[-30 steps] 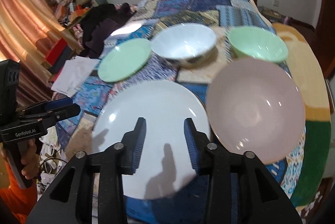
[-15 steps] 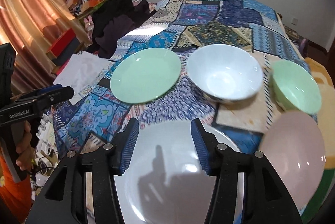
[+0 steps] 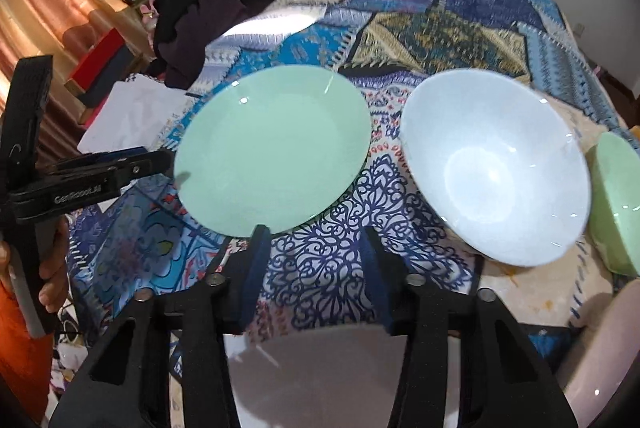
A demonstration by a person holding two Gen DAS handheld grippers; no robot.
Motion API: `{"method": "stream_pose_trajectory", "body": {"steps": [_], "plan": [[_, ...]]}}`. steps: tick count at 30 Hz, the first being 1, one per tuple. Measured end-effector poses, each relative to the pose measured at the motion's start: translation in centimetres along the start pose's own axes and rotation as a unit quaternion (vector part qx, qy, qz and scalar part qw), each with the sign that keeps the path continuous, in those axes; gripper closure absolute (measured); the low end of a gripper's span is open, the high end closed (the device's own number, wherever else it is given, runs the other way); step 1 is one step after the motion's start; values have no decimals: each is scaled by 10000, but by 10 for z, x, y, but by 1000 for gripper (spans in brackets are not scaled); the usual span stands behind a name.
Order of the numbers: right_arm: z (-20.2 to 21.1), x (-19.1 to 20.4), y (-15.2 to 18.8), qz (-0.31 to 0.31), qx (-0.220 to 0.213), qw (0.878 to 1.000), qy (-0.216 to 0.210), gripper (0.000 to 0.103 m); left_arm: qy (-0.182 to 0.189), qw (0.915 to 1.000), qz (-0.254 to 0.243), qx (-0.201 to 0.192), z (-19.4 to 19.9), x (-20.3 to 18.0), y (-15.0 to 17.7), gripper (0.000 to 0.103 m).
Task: Organize plates and bowls
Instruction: 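Grasp the rim of the mint green plate with the left tool, then lift the mint green plate and carry it toward the white bowl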
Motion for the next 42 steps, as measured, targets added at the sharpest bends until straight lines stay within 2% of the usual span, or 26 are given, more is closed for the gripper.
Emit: {"method": "stream_pose_trajectory", "body": {"steps": [9,22,30,37,42], "plan": [[-23,-4,-10,-198,200,9996,39,69,133,9996,-166,166,-41,5,-24,68],[-37,-5,-18,-384,311,9988,-22,73,336,9989,-322,96,-54,1,-38,69],[-32,8,-6,-28,431,9989,-157,73,291,9985,-427,173,-27,1,3,69],[-28,27,10,242,603,9969,-441,73,481,9985,-107,230,5,8,58,69],[-30,32,16,354,694,9956,-526,73,582,9978,-115,311,19,4,83,69]]}}
Point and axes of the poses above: each gripper's, at about its wrist camera, not at the fingertips, and z roughly against the way its jaws point, x to its left, y to its underside, the point moved 9 cm from there along -z, roughly the way its jaws point, and after that the axes turned 6 degrees about -z, right-handed, at the moved point
